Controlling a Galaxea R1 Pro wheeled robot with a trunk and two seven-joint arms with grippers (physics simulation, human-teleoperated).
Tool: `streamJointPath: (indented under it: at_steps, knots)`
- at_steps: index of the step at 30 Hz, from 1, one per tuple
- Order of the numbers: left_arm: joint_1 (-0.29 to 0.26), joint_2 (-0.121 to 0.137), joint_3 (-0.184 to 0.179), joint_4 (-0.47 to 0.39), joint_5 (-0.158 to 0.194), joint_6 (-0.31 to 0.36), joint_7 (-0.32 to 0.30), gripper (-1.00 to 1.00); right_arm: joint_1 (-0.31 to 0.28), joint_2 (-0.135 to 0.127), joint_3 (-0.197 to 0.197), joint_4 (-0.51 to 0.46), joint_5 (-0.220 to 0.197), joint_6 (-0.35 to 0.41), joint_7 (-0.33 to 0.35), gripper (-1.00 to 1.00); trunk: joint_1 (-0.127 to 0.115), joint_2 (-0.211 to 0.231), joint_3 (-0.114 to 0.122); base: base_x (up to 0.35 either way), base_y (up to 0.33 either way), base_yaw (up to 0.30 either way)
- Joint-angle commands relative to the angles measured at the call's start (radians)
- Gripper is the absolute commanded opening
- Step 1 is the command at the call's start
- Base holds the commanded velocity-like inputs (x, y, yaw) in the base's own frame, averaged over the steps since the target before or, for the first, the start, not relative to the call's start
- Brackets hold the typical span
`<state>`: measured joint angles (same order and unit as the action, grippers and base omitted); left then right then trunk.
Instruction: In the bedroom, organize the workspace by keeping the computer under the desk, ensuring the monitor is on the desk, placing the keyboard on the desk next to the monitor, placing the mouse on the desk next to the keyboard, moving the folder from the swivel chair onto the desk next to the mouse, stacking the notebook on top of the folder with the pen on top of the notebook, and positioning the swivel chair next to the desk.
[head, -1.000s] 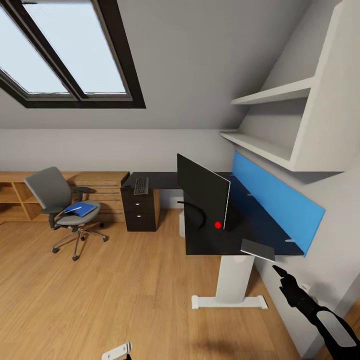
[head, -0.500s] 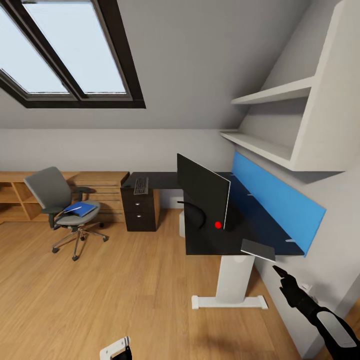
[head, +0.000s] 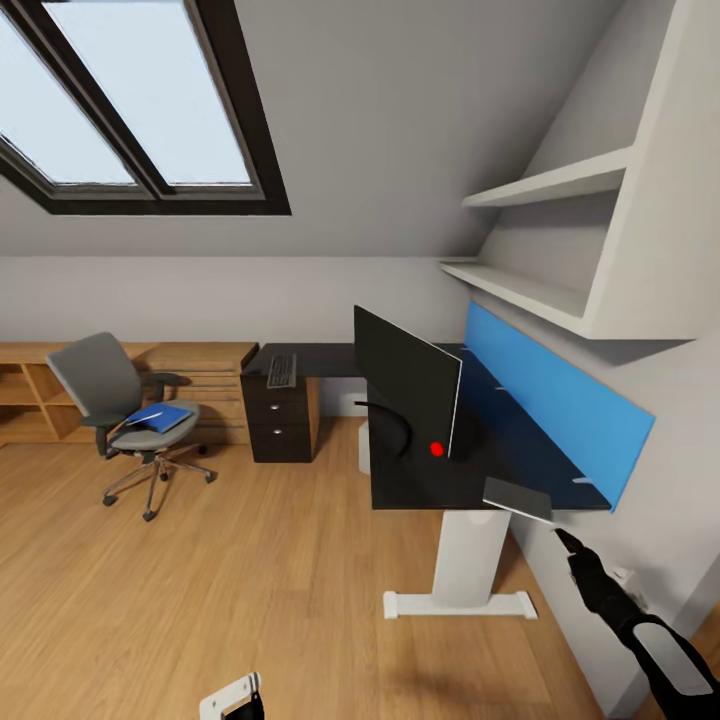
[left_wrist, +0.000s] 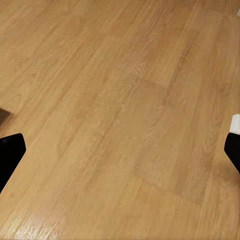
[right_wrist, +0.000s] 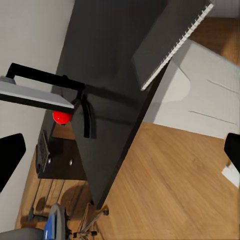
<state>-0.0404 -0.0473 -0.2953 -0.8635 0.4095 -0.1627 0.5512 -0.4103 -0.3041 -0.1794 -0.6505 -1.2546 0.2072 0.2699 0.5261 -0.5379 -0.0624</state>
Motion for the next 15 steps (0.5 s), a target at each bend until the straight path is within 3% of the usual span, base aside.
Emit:
streamJointPath:
  at_steps: [1,6,8,10,15]
  knots:
    - [-0.001,0.0,-0.005,0.0,0.01,-0.007,0.005,1.0,-0.001,0.0,-0.002,0.0,-0.008,-0.014,0.001,1.0,0.004,-0.009,-0.005,0.0,0.0,0.0]
    - [-0.001,0.0,-0.004,0.001,0.01,-0.008,0.005,1.0,-0.001,0.002,0.0,-0.002,-0.009,-0.047,-0.002,1.0,0.024,-0.044,-0.021,0.0,0.0,0.0]
    - [-0.001,0.0,-0.004,0.001,0.01,-0.008,0.006,1.0,-0.002,0.028,-0.004,-0.002,-0.012,-0.133,-0.011,1.0,0.031,-0.058,-0.027,0.0,0.0,0.0]
    - [-0.001,0.0,-0.004,0.002,0.01,-0.008,0.006,1.0,-0.002,0.033,-0.005,-0.002,-0.015,-0.186,-0.031,1.0,0.039,-0.072,-0.033,0.0,0.0,0.0]
    - [-0.001,0.0,-0.003,0.003,0.011,-0.008,0.006,1.0,-0.002,0.037,-0.006,-0.002,-0.021,-0.239,-0.099,1.0,0.058,-0.107,-0.049,0.0,0.0,0.0]
